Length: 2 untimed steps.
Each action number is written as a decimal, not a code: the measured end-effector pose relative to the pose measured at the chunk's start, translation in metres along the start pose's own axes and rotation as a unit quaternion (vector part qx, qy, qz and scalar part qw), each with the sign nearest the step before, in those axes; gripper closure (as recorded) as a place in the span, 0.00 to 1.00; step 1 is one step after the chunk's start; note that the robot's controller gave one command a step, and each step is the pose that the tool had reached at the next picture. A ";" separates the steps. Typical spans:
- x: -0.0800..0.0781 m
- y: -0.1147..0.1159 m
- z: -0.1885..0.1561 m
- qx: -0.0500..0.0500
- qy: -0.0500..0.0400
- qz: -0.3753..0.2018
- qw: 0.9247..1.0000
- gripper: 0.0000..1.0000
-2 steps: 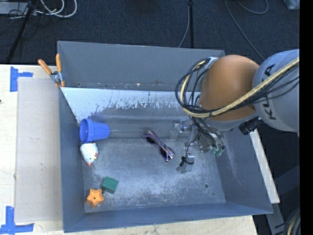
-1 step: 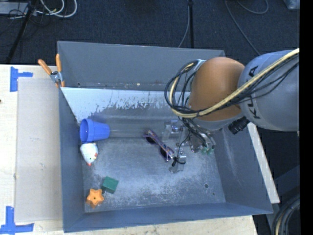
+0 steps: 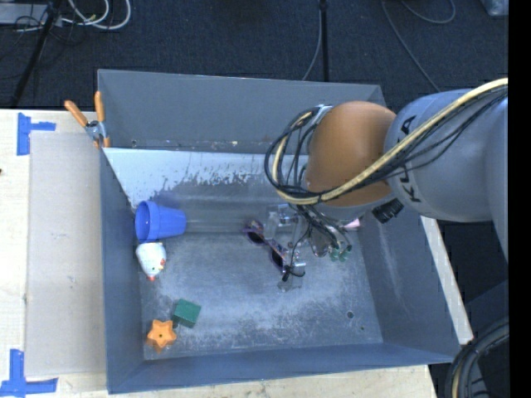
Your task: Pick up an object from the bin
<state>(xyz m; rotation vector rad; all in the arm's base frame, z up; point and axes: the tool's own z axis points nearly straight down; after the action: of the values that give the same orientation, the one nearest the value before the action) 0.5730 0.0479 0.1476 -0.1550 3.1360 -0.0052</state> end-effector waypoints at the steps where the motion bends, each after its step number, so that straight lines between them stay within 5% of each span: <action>1: -0.008 -0.023 0.024 -0.005 0.002 0.013 1.000 0.00; 2: -0.006 -0.065 0.032 -0.001 0.003 0.076 0.997 0.00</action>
Offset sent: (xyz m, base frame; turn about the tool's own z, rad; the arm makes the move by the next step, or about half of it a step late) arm 0.0249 -0.0369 -0.0341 0.4927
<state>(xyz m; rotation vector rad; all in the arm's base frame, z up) 0.5859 -0.0165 0.1163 0.0830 3.1444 -0.0009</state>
